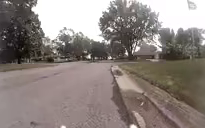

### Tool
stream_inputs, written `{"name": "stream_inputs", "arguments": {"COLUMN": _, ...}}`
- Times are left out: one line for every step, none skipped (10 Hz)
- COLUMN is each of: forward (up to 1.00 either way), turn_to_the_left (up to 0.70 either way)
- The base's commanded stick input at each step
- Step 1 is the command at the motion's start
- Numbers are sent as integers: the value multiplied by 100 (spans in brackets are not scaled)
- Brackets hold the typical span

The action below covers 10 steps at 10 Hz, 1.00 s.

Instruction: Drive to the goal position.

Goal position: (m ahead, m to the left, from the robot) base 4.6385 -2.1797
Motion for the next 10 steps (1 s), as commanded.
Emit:
{"name": "stream_inputs", "arguments": {"forward": 50, "turn_to_the_left": 0}}
{"name": "stream_inputs", "arguments": {"forward": 50, "turn_to_the_left": 0}}
{"name": "stream_inputs", "arguments": {"forward": 50, "turn_to_the_left": 0}}
{"name": "stream_inputs", "arguments": {"forward": 50, "turn_to_the_left": 0}}
{"name": "stream_inputs", "arguments": {"forward": 50, "turn_to_the_left": 0}}
{"name": "stream_inputs", "arguments": {"forward": 50, "turn_to_the_left": 0}}
{"name": "stream_inputs", "arguments": {"forward": 50, "turn_to_the_left": 0}}
{"name": "stream_inputs", "arguments": {"forward": 50, "turn_to_the_left": 0}}
{"name": "stream_inputs", "arguments": {"forward": 50, "turn_to_the_left": 0}}
{"name": "stream_inputs", "arguments": {"forward": 50, "turn_to_the_left": 0}}
